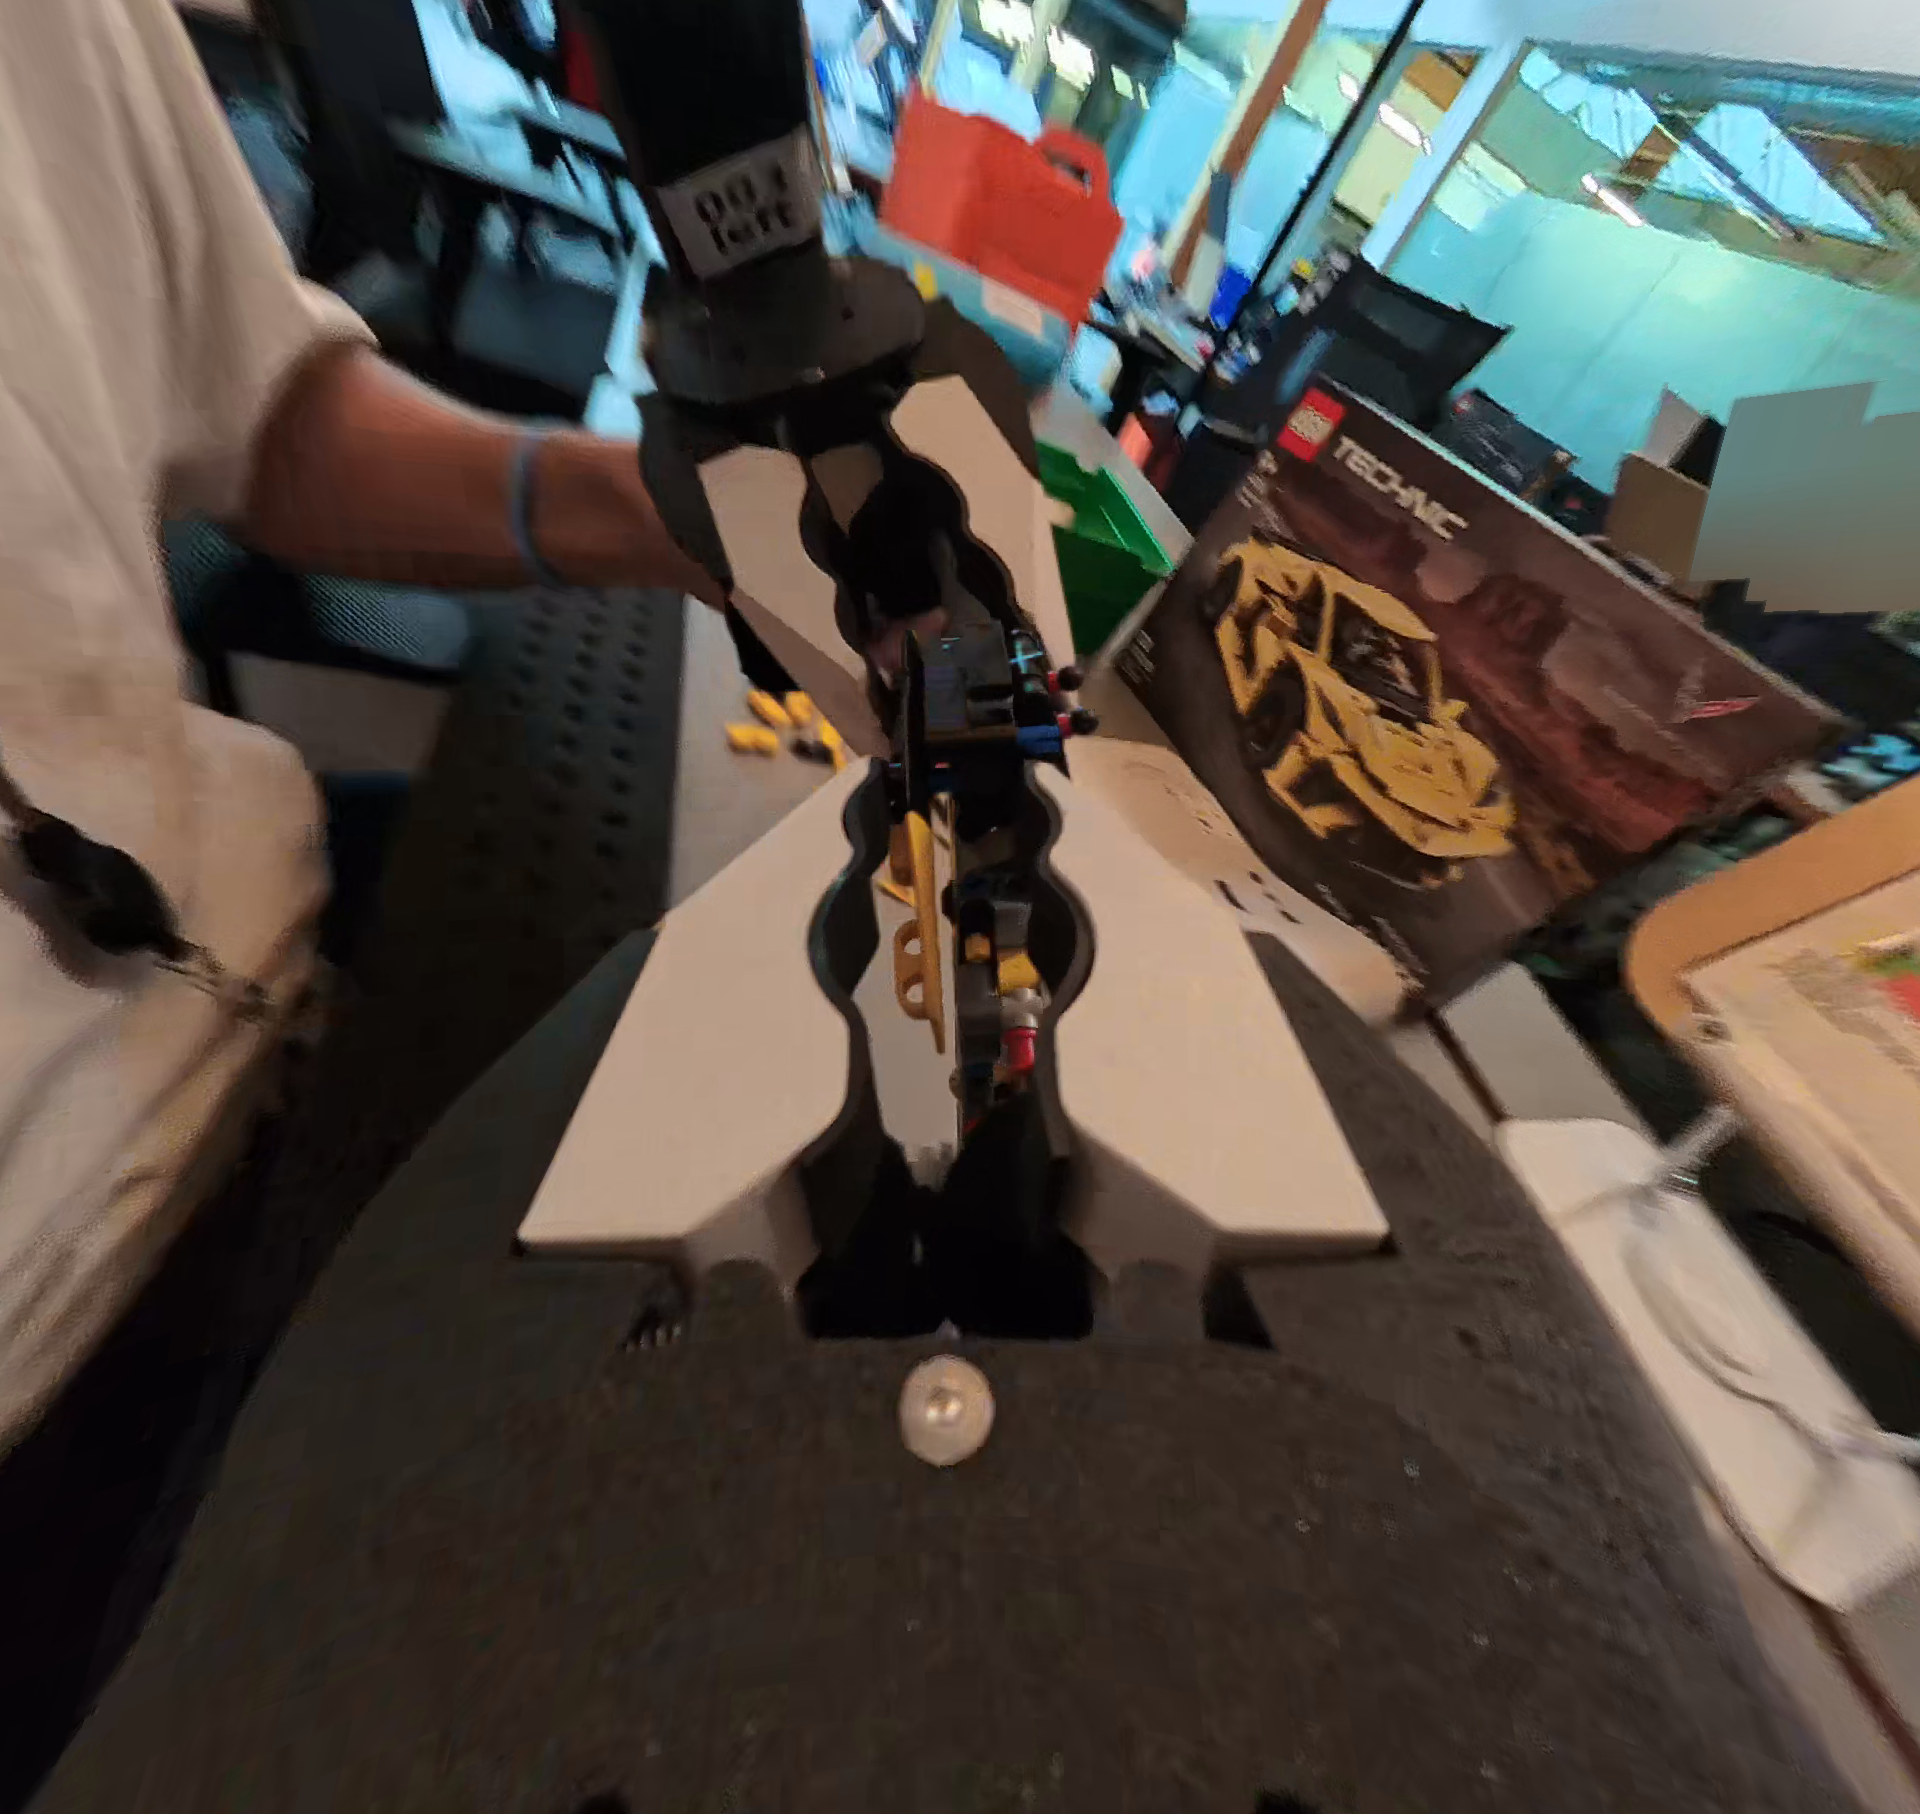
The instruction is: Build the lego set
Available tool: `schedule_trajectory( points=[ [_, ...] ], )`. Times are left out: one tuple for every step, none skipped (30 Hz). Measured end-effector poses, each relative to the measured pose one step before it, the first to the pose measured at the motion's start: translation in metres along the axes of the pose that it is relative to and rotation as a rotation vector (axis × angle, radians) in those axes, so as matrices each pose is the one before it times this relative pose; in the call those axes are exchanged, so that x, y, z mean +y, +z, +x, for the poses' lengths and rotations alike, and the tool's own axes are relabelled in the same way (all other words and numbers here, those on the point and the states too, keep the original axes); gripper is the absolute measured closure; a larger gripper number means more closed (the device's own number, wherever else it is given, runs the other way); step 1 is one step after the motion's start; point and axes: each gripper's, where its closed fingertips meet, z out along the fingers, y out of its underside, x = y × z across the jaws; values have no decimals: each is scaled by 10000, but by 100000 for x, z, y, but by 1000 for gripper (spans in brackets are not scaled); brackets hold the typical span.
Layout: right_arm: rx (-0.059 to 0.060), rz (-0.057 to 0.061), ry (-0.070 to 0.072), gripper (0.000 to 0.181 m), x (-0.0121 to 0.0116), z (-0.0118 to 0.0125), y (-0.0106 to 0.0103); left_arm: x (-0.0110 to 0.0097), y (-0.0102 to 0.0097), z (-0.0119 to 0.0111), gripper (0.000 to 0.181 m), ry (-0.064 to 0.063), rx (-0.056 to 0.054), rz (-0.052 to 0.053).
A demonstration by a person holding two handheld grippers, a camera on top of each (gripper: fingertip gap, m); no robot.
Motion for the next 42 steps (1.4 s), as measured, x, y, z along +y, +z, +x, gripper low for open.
schedule_trajectory(
  points=[
    [341,-729,-654,159,325,31,673,760,-315,-240,151,329,-396,-209],
    [262,-697,-605,159,310,-19,665,727,-295,-204,151,277,-361,-192],
    [182,-625,-589,158,344,-68,633,767,-242,-142,150,226,-293,-222],
    [135,-561,-530,158,370,-84,672,825,-192,-90,150,154,-244,-305],
    [98,-459,-413,158,332,-89,696,836,-148,-72,150,57,-202,-351],
    [36,-359,-332,158,324,-164,688,838,-131,6,149,-32,-133,-339],
    [-4,-238,-269,159,270,-251,685,769,-131,132,148,-182,-33,-292],
    [-12,-185,-250,159,251,-331,715,763,-169,162,146,-389,46,-289],
    [118,-176,-271,159,258,-216,704,762,-211,72,146,-520,68,-293],
    [225,-320,-285,159,478,-108,683,705,-266,126,152,-565,149,-225],
    [149,-398,-243,159,547,-213,651,651,-256,39,152,-683,106,-143],
    [69,-334,-199,159,457,-378,644,617,-257,-91,152,-841,15,-140],
    [141,-262,-208,159,316,-350,604,476,-223,-69,152,-995,19,-74],
    [170,-198,-196,159,153,-389,541,359,-123,135,151,-1130,141,-8],
    [162,-139,-126,159,-16,-407,465,377,28,411,146,-1113,327,-47],
    [171,-50,-82,159,-242,-374,369,498,164,259,137,-981,257,-137],
    [195,-109,-100,159,-205,-294,358,652,242,-216,131,-849,-5,-238],
    [110,-98,-88,159,-212,-336,344,583,259,-296,126,-662,-2,-197],
    [46,-135,-52,159,-123,-374,337,425,184,-146,128,-480,128,-82],
    [185,-205,-51,159,94,-84,278,324,66,-255,126,-414,80,-48],
    [145,-106,-5,159,73,-53,195,177,2,-303,123,-413,47,-13],
    [-47,21,82,159,-81,-284,170,16,-8,88,128,-380,255,61],
    [-61,-33,30,158,-86,-363,173,-32,6,327,129,-348,349,85],
    [71,-92,-185,159,-59,-294,151,73,28,44,127,-289,140,23],
    [92,-85,-235,158,-74,-257,152,178,8,-185,128,-148,-26,-25],
    [35,-60,-81,159,-98,-255,161,199,27,-243,128,-73,-70,-39],
    [63,-28,19,158,-85,-179,176,140,0,-191,128,-72,-62,-1],
    [75,-21,38,158,-31,-108,159,119,-17,-175,128,-39,-62,0],
    [9,-18,53,158,-43,-182,158,195,-37,-188,129,-3,-75,-59],
    [39,-28,9,158,-26,-222,179,207,-40,-193,129,-34,-66,-88],
    [121,-54,-39,158,-13,-185,178,218,-47,-193,130,-50,-50,-98],
    [126,-49,-140,158,-44,-234,156,269,-27,-214,131,58,-80,-135],
    [106,-29,-112,158,-64,-291,132,324,-33,-289,135,223,-165,-184],
    [138,75,-71,158,-226,-283,61,320,-81,-464,143,337,-298,-203],
    [198,55,-30,158,-84,-222,51,269,-47,-237,143,353,-132,-172],
    [109,86,72,158,-73,-300,45,282,14,-89,143,328,18,-181],
    [-121,64,238,158,-13,-448,57,387,117,-133,143,298,27,-225],
    [-358,14,310,158,28,-551,87,484,223,-154,143,239,19,-268],
    [-358,-32,211,158,97,-503,126,472,285,-154,143,187,21,-255],
    [-244,-34,76,158,132,-426,127,402,263,-129,143,119,47,-229],
    [-125,-10,-3,158,145,-335,141,329,252,-109,143,57,76,-209],
    [-139,17,5,157,138,-367,116,348,261,-99,143,42,94,-241]
  ],
)
